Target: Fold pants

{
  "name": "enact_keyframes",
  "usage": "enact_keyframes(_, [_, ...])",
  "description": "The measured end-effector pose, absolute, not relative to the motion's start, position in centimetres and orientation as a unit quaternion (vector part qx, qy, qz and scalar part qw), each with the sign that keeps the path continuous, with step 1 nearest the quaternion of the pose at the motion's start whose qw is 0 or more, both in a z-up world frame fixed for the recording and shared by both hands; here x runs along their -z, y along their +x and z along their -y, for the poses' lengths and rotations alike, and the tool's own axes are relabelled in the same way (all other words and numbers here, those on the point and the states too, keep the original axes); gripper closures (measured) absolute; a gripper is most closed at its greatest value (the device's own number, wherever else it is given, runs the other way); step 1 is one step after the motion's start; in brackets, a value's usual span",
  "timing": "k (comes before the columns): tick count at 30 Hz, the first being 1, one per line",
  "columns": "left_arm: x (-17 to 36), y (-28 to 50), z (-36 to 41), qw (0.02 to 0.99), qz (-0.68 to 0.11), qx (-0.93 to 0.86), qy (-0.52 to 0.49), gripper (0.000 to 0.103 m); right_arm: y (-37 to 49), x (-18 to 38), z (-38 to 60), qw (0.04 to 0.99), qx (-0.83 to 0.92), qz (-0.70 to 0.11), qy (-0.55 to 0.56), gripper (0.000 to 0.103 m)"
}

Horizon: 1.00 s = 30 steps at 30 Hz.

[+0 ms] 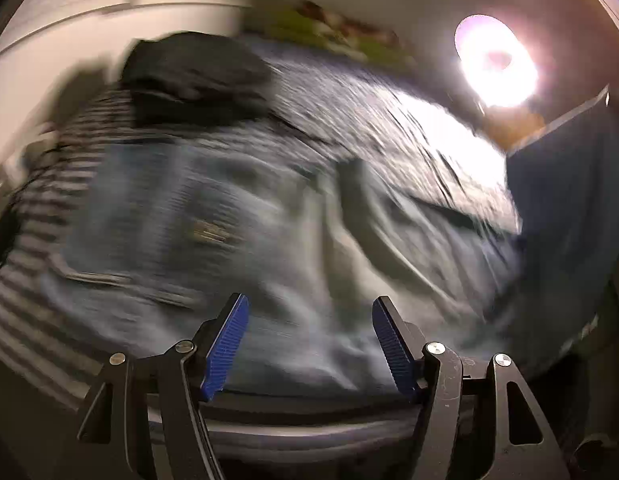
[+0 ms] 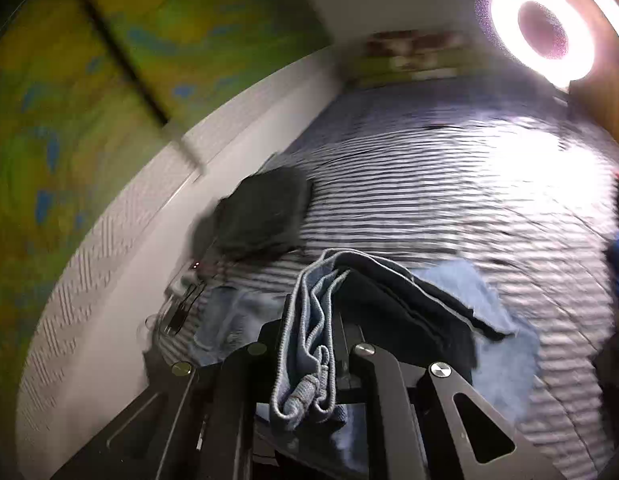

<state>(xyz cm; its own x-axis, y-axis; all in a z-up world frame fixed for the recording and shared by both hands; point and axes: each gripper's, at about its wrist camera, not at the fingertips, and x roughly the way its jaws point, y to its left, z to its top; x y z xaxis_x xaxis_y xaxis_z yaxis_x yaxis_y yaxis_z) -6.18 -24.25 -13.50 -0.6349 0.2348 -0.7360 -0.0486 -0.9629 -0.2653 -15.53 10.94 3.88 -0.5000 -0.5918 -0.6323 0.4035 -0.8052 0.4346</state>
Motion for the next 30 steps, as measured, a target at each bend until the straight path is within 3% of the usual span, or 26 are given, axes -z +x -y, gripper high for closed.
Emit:
enact_keyframes(8, [14.1,-5.1,37.6,-0.007,0.205,-0.896,-0.393,0.035,-17.0,0.7,11.0,0.394,0.812,0.036,0.43,0.093])
enact_keyframes(14, [16.8,-4.7,43.3,-0.029,0.253,-0.883,-0.394,0.035,-14.8,13.3,24.5,0.423,0.734,-0.062,0.527,0.092])
enact_keyframes(19, [17.2,-5.7,45.3,-0.018,0.28,-0.875,-0.394,0.035,-14.1,17.5,25.5,0.419,0.721,-0.076,0.547,0.087])
enact_keyframes(21, [16.7,-6.2,44.9,-0.006,0.275,-0.878,-0.393,0.035,-14.3,17.4,25.2,0.433,0.709,-0.059,0.554,0.076])
enact_keyframes(23, [16.1,-6.8,44.3,0.003,0.266,-0.882,-0.39,0.035,-14.0,16.8,24.7,0.459,0.689,-0.028,0.561,0.065])
enact_keyframes(26, [14.7,-7.3,42.8,0.021,0.253,-0.888,-0.384,0.035,-13.1,14.8,23.4,0.497,0.673,-0.01,0.548,0.061])
enact_keyframes(30, [12.5,-7.9,39.0,0.043,0.166,-0.906,-0.387,0.03,-12.5,11.3,16.5,0.498,0.694,0.008,0.52,0.053])
